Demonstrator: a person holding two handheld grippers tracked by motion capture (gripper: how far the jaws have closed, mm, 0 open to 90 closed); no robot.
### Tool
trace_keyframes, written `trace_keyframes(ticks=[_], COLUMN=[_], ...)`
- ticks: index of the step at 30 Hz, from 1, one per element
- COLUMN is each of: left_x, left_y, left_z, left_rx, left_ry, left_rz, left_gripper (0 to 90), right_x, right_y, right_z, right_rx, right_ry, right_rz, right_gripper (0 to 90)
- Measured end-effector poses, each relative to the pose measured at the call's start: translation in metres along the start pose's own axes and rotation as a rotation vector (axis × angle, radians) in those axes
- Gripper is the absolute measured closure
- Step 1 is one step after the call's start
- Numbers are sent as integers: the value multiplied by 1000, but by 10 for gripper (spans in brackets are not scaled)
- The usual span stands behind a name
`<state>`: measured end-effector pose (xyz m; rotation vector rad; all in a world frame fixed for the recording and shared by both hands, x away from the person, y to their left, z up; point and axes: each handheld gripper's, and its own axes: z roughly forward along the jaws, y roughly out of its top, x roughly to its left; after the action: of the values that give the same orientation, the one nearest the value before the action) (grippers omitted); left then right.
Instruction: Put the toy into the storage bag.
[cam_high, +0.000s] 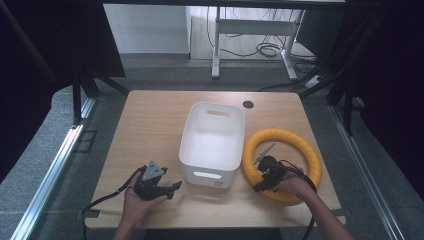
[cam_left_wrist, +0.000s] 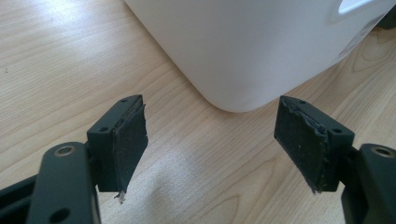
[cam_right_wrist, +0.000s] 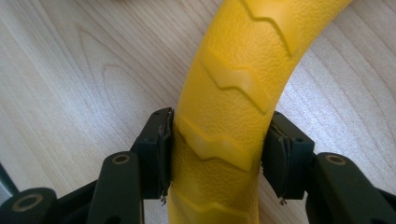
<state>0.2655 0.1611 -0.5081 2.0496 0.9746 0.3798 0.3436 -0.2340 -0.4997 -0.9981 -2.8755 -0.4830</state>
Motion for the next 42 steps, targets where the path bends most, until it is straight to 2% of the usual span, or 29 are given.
trace_keyframes(ticks=[1, 3, 4, 9, 22, 27, 28, 36, 40, 42], left_x=[0, 0, 0, 0, 0, 0, 0, 0, 0, 0], left_y=[0, 0, 0, 0, 0, 0, 1, 1, 1, 1], left_z=[0, 0, 1, 0, -1, 0, -1, -2, -1, -1], left_rx=[0, 0, 0, -3, -8, -8, -9, -15, -19, -18], left_ry=[-1, -1, -2, -3, -7, -12, -12, -14, -19, -20], left_rz=[-1, -1, -1, -3, -5, -5, -5, -6, -8, -9], left_gripper=[256, 255, 255, 255, 255, 255, 255, 255, 255, 255], right_x=[-2, -3, -6, -10, -16, -21, -23, -28, -32, -33], right_y=[-2, -2, -5, -9, -12, -14, -15, -18, -22, -23], right_z=[-3, -5, -9, -18, -34, -43, -48, -59, -68, -69], right_rx=[-27, -36, -70, -137, -214, -268, -293, -346, -400, -407], right_ry=[15, 17, 38, 75, 109, 126, 136, 144, 156, 159], right_rz=[7, 6, 22, 46, 70, 82, 91, 107, 119, 124], right_gripper=[483, 484, 485, 487, 488, 488, 488, 490, 490, 491])
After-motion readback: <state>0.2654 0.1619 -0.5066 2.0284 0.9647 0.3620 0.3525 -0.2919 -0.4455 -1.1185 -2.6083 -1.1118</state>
